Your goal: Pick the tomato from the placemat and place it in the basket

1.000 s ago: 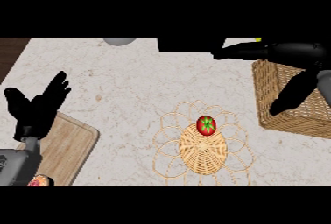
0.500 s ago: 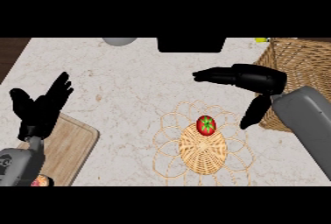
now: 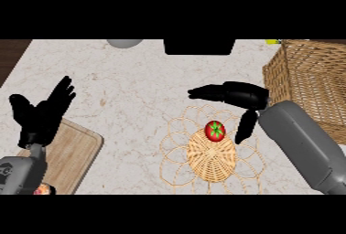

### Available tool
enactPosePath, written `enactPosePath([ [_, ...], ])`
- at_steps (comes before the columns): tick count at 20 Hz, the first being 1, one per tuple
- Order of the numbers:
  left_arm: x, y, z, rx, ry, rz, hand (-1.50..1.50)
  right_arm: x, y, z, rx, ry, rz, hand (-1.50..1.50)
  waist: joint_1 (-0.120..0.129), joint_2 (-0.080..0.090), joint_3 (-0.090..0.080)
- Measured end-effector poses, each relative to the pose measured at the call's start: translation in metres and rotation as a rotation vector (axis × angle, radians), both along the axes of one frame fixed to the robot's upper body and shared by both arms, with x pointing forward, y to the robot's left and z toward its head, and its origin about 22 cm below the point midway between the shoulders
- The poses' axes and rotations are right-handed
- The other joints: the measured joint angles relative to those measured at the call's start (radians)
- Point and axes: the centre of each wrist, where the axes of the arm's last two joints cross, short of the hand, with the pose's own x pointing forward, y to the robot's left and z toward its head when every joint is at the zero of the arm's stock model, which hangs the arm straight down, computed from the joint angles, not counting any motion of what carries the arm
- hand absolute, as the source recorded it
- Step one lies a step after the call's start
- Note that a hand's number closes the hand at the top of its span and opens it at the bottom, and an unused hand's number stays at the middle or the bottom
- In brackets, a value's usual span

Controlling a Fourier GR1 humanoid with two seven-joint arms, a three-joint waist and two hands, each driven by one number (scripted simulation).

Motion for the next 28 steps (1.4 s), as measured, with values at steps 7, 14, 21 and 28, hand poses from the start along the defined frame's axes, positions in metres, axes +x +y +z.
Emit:
enactPosePath([
  [7,-0.004,0.005,0.002,0.008,0.000,0.012,0.00,-0.003,0.007,-0.025,-0.099,-0.016,0.027,-1.50,-0.004,-0.002,0.000],
  [14,-0.004,0.006,0.006,0.006,0.006,0.004,0.00,0.006,0.002,-0.034,-0.107,-0.026,0.026,-1.50,-0.002,-0.001,0.000],
  [21,0.000,0.009,0.005,-0.001,0.004,0.010,0.00,0.008,-0.005,-0.040,-0.102,-0.011,0.050,-1.50,-0.005,-0.002,0.000],
  [28,-0.004,0.007,0.004,0.001,0.005,0.011,0.00,0.001,0.000,-0.046,-0.109,-0.036,0.074,-1.50,-0.007,-0.003,0.000],
])
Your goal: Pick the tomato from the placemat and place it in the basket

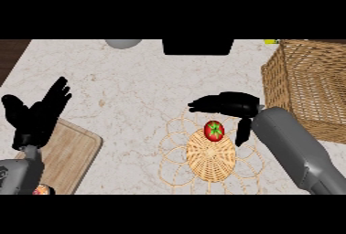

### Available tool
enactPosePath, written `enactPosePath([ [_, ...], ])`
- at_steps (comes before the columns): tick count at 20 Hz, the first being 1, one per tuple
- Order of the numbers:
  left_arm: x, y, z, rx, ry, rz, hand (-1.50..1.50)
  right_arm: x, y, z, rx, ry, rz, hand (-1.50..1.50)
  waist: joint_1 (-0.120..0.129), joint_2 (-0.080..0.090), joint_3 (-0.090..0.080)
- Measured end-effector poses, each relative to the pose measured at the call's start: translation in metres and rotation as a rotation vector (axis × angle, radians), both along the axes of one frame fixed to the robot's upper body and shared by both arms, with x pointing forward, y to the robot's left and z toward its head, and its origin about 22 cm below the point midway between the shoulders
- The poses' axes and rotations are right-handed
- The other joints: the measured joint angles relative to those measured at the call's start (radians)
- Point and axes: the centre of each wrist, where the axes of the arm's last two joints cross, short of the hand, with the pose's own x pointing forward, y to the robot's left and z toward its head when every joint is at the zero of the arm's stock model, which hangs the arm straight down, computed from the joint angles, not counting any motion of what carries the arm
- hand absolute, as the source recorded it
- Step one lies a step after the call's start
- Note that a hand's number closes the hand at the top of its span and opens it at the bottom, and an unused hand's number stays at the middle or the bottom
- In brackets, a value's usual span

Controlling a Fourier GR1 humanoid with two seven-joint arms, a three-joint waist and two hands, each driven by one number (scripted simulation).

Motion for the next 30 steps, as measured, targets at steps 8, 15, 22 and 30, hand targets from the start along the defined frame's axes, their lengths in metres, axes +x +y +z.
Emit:
enactPosePath([
  [8,0.005,-0.005,-0.007,0.002,0.008,-0.008,0.00,-0.007,-0.001,-0.016,-0.032,-0.031,0.005,-1.50,-0.001,0.000,0.000],
  [15,0.005,0.003,-0.003,0.001,0.002,-0.008,0.00,-0.010,0.010,-0.030,-0.091,-0.104,0.088,1.50,0.001,-0.003,-0.004],
  [22,0.004,-0.002,-0.003,0.006,0.001,-0.001,0.00,-0.013,0.016,-0.036,-0.105,-0.129,0.133,1.50,0.000,-0.009,-0.008],
  [30,-0.008,0.019,-0.007,0.008,0.028,0.077,0.00,-0.047,-0.014,-0.065,-0.090,-0.112,-0.202,1.50,-0.080,-0.046,-0.013],
])
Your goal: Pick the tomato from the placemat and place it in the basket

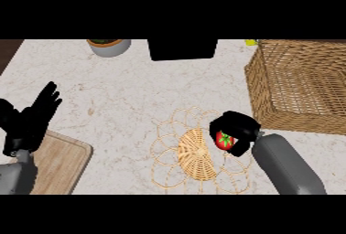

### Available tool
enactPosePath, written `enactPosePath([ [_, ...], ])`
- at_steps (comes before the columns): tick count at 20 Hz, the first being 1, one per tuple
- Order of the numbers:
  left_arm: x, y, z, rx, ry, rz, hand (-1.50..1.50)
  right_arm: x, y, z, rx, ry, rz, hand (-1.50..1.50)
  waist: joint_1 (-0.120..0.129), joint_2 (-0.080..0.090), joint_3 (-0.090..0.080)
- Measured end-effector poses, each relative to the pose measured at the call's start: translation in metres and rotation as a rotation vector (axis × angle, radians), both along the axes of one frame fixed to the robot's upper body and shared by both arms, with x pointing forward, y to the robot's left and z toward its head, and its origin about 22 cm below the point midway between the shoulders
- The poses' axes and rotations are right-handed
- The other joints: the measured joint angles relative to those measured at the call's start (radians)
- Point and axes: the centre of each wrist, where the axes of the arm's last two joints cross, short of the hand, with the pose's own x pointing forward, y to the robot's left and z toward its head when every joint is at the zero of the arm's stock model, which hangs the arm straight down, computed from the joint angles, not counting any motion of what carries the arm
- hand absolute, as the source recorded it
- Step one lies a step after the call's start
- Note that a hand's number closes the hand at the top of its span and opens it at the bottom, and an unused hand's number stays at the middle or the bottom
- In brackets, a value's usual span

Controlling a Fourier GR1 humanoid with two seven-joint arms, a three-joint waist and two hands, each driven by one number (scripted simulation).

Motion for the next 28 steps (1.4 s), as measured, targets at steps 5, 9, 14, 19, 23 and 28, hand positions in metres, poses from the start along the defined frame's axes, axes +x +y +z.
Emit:
enactPosePath([
  [5,-0.011,0.012,-0.004,0.005,0.012,0.048,0.00,-0.045,-0.015,-0.028,0.132,0.029,-0.261,1.50,-0.046,-0.022,-0.004],
  [9,-0.017,0.017,-0.007,0.007,0.013,0.062,0.00,-0.080,-0.010,-0.036,0.314,0.058,-0.393,1.50,-0.057,-0.017,-0.006],
  [14,-0.021,0.021,-0.007,0.004,0.011,0.067,0.00,-0.120,0.003,-0.021,0.530,0.044,-0.456,1.50,-0.062,-0.002,0.002],
  [19,-0.023,0.018,-0.007,0.002,0.006,0.053,0.00,-0.150,-0.010,0.027,0.627,-0.053,-0.554,1.50,-0.052,0.008,0.005],
  [23,-0.023,0.011,-0.008,0.003,0.001,0.039,0.00,-0.180,-0.019,0.076,0.651,-0.128,-0.639,1.50,-0.037,0.016,0.005],
  [28,-0.010,-0.001,0.001,0.003,-0.020,-0.001,0.00,-0.214,-0.022,0.149,0.651,-0.211,-0.745,1.50,0.003,0.030,0.007],
])
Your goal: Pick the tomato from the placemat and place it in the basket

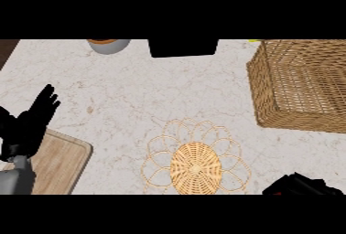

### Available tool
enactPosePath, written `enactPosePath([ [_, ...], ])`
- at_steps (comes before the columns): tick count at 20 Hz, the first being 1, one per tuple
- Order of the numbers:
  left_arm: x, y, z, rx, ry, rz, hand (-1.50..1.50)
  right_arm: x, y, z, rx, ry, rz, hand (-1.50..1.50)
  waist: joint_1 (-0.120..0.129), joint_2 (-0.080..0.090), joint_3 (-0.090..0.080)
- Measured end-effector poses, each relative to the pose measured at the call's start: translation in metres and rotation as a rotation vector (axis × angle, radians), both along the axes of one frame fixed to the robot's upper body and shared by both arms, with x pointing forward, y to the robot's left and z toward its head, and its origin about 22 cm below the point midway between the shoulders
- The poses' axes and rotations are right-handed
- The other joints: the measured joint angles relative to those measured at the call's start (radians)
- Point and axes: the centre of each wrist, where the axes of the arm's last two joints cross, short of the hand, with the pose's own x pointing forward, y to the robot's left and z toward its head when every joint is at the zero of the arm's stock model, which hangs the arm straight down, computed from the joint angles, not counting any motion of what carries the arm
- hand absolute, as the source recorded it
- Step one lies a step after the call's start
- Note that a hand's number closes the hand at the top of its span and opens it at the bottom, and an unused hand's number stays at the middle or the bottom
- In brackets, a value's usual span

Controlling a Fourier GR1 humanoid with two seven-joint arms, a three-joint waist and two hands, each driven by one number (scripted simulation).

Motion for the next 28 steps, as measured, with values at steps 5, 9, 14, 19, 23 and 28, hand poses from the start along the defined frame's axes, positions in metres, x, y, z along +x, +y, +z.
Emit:
enactPosePath([
  [5,0.009,-0.009,0.002,-0.009,-0.004,-0.043,0.00,0.013,0.001,0.023,0.022,0.031,-0.119,1.50,0.040,0.010,0.001],
  [9,0.015,-0.016,0.006,-0.008,-0.008,-0.062,0.00,0.035,-0.002,0.050,0.013,0.010,-0.211,1.50,0.060,0.014,0.002],
  [14,0.019,-0.017,0.003,-0.007,-0.008,-0.066,0.00,0.057,-0.015,0.094,-0.051,-0.042,-0.354,1.50,0.067,0.014,0.003],
  [19,0.017,-0.018,0.009,-0.007,-0.006,-0.078,0.00,0.082,-0.041,0.126,-0.074,-0.070,-0.465,1.50,0.073,0.014,0.005],
  [23,0.020,-0.017,0.005,-0.011,-0.005,-0.078,0.00,0.104,-0.069,0.133,-0.075,-0.078,-0.500,1.50,0.072,0.015,0.005],
  [28,0.019,-0.016,0.006,-0.009,-0.008,-0.077,0.00,0.125,-0.107,0.119,-0.101,-0.078,-0.512,1.50,0.074,0.016,0.006],
])
